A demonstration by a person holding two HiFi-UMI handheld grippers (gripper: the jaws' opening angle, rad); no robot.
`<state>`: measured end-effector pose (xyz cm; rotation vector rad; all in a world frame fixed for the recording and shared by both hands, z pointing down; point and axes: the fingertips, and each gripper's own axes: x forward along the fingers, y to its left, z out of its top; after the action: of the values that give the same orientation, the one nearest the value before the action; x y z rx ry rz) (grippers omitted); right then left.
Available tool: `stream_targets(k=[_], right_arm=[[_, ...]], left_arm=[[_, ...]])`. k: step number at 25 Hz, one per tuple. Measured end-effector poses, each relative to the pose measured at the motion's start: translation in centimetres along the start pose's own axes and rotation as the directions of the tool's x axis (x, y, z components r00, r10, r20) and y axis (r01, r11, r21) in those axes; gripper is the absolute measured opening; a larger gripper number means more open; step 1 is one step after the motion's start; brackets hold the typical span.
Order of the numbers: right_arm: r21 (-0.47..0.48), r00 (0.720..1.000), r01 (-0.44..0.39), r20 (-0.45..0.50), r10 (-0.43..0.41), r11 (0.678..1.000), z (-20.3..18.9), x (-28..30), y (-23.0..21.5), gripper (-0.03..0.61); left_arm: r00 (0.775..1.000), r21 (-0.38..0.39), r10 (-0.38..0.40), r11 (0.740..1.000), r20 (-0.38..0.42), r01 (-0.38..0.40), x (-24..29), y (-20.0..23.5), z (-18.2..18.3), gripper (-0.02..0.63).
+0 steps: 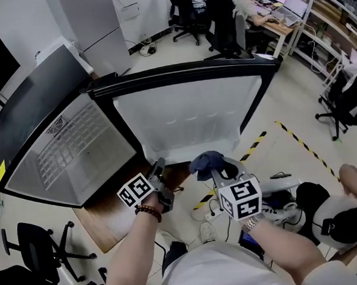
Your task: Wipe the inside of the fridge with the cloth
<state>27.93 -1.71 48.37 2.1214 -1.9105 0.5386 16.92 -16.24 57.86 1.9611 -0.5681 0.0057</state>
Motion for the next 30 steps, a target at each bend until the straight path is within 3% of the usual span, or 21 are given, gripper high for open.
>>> stream_targets(k=[11,19,30], right_arm=[[-0.049,0.987,-0.124,-0.105,0.118,0.991,-4.8,1.9,5.3,0.064],[-0.050,0.981,-0.142,-0.138,0.134,0.989,-6.6,6.3,7.7,0.064],[0.011,0.982,-0.122,-0.143,0.123,0.992,-6.2,12.2,9.3,0.064]], left_arm=[[0.995,0.013,-0.084,0.996,-0.054,0.085,-2.8,-2.2,-1.0,0.055],[0.987,0.047,-0.081,0.995,-0.137,0.088,-3.4,-3.3,-0.6,0.052],[0.975,-0.009,-0.108,0.994,-0.195,0.108,-3.5,-4.6,0.2,0.046]])
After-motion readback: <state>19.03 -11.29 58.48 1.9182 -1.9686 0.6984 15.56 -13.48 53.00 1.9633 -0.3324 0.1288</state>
